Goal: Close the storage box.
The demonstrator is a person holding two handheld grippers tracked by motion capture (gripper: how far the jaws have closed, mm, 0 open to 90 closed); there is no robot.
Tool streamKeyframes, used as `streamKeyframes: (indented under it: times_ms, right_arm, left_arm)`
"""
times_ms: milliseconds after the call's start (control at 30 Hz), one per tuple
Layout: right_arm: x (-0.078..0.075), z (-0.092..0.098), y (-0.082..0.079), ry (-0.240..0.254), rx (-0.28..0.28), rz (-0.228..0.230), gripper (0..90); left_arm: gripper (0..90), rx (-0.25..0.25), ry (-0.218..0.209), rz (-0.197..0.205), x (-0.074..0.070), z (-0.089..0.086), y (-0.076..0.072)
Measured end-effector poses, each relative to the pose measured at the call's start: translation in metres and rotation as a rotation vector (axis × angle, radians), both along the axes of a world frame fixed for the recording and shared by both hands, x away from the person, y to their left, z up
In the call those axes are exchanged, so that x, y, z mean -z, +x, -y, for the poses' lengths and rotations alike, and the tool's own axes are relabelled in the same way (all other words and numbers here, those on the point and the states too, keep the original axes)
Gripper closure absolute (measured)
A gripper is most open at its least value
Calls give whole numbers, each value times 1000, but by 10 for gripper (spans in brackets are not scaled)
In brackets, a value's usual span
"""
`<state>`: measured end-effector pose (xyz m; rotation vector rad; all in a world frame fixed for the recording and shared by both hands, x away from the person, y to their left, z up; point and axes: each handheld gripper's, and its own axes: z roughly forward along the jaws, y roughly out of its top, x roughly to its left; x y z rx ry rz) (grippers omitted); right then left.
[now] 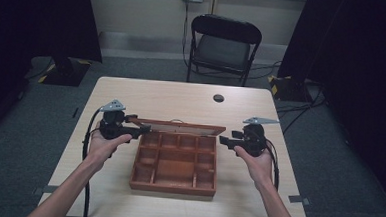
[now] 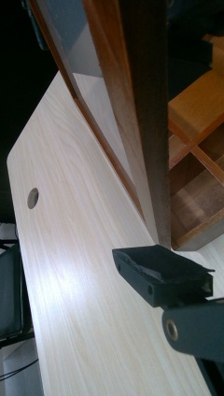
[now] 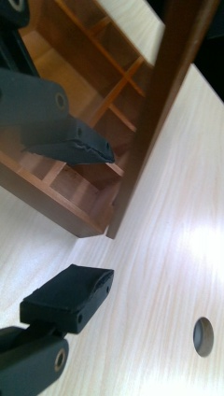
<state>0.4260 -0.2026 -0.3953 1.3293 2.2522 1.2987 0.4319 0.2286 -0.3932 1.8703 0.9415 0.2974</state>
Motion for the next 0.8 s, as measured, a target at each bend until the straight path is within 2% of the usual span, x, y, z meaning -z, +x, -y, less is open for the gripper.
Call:
streamKeyframes:
  times_ms: [167, 267, 367, 433, 533, 600, 800]
  right_arm:
    - [-12, 6, 2, 9, 38, 37, 373]
    - [-21, 9, 2, 27, 29, 45, 395]
    - [-32, 8, 3, 37, 7, 59, 396]
    - [-40, 4, 3, 54, -19, 60, 385]
    - [-52, -5, 1, 58, -57, 80, 367]
    - [-60, -12, -2, 63, -88, 89, 375]
    - [-79, -42, -11, 81, -220, 116, 509]
  left_arm:
    - [215, 13, 19, 3, 1, 1, -5]
    - [215, 29, -22, -21, 2, 2, -10]
    - [212, 32, 9, -4, 3, 5, -16]
    - [212, 44, 7, -2, 3, 7, -18]
    - [199, 49, 32, 16, 3, 11, -22]
    - [196, 45, 24, 15, 5, 11, -24]
    - [191, 43, 23, 28, 7, 10, -26]
